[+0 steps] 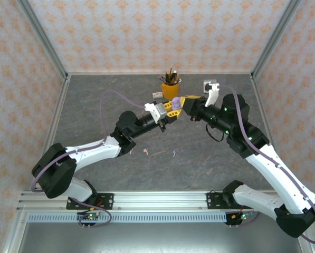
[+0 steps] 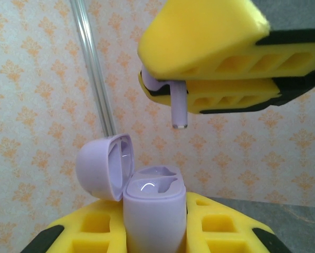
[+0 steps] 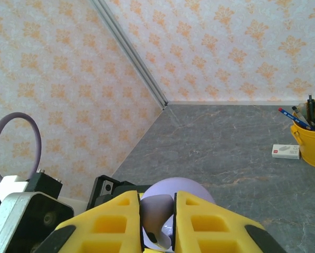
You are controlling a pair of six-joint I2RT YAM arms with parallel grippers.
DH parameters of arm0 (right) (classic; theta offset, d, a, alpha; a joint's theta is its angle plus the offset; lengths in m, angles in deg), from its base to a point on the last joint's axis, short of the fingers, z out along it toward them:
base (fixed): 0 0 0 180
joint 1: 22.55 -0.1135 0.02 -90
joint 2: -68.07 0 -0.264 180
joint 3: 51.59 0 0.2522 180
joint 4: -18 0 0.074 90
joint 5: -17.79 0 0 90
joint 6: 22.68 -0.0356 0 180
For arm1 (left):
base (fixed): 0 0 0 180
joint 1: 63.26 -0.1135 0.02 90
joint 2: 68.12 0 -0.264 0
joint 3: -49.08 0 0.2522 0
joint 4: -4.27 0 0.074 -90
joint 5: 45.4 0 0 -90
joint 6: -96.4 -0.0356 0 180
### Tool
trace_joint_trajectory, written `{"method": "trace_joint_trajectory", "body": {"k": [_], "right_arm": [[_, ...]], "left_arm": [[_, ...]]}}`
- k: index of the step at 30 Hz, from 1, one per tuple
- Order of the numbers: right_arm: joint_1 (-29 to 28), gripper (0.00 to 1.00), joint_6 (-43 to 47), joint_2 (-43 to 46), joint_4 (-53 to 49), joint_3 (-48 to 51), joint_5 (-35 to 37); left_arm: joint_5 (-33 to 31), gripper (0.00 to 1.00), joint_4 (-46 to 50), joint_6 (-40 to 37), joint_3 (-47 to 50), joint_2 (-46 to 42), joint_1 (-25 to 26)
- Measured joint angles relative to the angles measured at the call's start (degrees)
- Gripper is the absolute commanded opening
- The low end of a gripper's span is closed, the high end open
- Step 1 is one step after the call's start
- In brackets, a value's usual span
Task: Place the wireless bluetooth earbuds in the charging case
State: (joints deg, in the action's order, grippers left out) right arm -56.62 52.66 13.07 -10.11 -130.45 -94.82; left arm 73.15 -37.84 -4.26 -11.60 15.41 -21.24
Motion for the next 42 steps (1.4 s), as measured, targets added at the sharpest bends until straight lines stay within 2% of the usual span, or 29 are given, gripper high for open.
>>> {"method": "trace_joint_trajectory", "body": {"k": [35,39,42], "right_arm": [[0.0,0.14,3.2,-2.5,-1.9,1.3,-0.2],[0.1,0.18,3.6,-3.3,-2.3,1.3,-0.2],[0.1,0.25,3.8,-3.4,-2.4,1.3,-0.1]], "left_arm": [[0.0,0.00,1.8,-0.4,-0.3,-0.3,0.0],[-0.2,0.00,3.0,-0.4,-0.3,-0.3,0.0],[-0.4,0.00,3.4,-0.4,-0.3,-0.3,0.0]]}}
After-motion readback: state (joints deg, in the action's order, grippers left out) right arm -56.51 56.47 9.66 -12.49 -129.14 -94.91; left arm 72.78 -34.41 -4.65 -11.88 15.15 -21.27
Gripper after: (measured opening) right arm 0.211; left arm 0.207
